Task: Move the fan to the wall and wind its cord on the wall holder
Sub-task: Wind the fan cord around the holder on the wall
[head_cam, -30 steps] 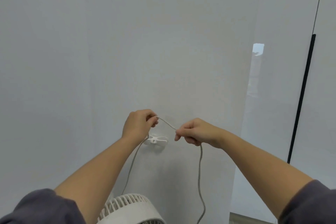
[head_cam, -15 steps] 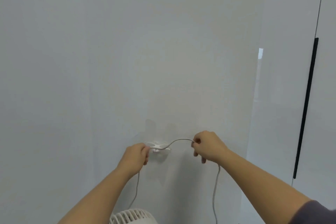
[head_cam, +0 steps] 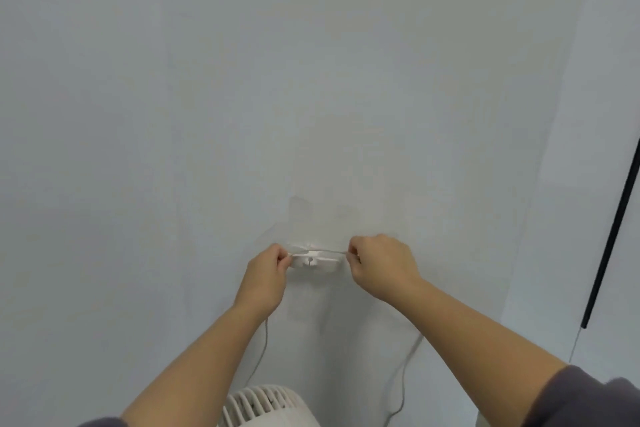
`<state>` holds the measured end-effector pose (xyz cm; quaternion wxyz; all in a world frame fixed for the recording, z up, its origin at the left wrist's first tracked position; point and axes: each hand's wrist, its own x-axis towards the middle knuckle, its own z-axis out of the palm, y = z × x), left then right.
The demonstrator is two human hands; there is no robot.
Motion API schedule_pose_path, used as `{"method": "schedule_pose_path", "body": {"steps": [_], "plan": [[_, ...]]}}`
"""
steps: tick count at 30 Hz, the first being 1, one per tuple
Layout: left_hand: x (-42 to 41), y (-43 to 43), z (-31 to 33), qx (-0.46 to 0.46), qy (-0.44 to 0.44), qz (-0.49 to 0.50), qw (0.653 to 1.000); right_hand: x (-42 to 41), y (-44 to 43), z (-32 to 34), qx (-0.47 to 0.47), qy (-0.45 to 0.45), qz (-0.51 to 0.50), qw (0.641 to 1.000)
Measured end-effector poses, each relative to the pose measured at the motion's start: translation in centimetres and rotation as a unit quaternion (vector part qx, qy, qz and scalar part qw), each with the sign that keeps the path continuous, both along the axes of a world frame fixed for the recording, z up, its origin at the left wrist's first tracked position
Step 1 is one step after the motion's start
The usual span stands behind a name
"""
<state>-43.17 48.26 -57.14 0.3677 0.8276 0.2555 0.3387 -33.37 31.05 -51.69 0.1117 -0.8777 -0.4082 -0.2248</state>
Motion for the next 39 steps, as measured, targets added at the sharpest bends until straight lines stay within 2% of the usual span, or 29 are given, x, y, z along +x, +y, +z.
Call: {"method": "schedule_pose_path", "body": {"steps": [2,4,11,16,21,23,25,28,30,34,39], "plan": [[0.3,1.2,-0.2,0.021,-0.004,0.060,0.998,0.5,0.1,-0.1,0.022,-0.023,-0.012,0.999],[0.2,2.4,-0.6,0.005,-0.017,0.113,0.993,1.3,0.1,-0.3,0.034,-0.026,-0.023,0.999],[1.4,3.0,-1.1,-0.031,0.004,0.172,0.985,1.9,0.6,-2.1,0.055,-0.003,-0.028,0.998],[2.6,1.9,-0.7,-0.026,0.095,0.169,0.981,2.0,-0.8,-3.0,0.046,-0.010,-0.062,0.997],[2.9,1.0,-1.2,-0.058,0.097,0.120,0.986,1.7,-2.1,-4.7,0.015,0.021,-0.068,0.997],[2.4,0.8,-1.3,-0.071,0.088,0.116,0.987,1.4,-2.1,-6.0,0.004,0.065,-0.060,0.996],[1.8,0.5,-1.4,-0.085,0.098,0.097,0.987,1.4,-1.8,-7.1,0.013,0.153,-0.043,0.987],[1.1,-0.5,-1.9,-0.126,0.092,0.044,0.987,1.7,-1.2,-8.7,0.049,0.326,-0.007,0.944],[1.0,-1.1,-2.2,-0.149,0.071,0.006,0.986,1.7,-0.9,-10.3,0.072,0.391,0.003,0.917],[1.2,-2.4,-1.8,-0.228,0.041,-0.094,0.968,0.8,-0.5,-13.1,0.070,0.420,0.014,0.904],[1.9,-3.2,-2.1,-0.198,0.107,-0.187,0.956,-0.9,1.4,-14.1,0.081,0.469,0.042,0.879]]}}
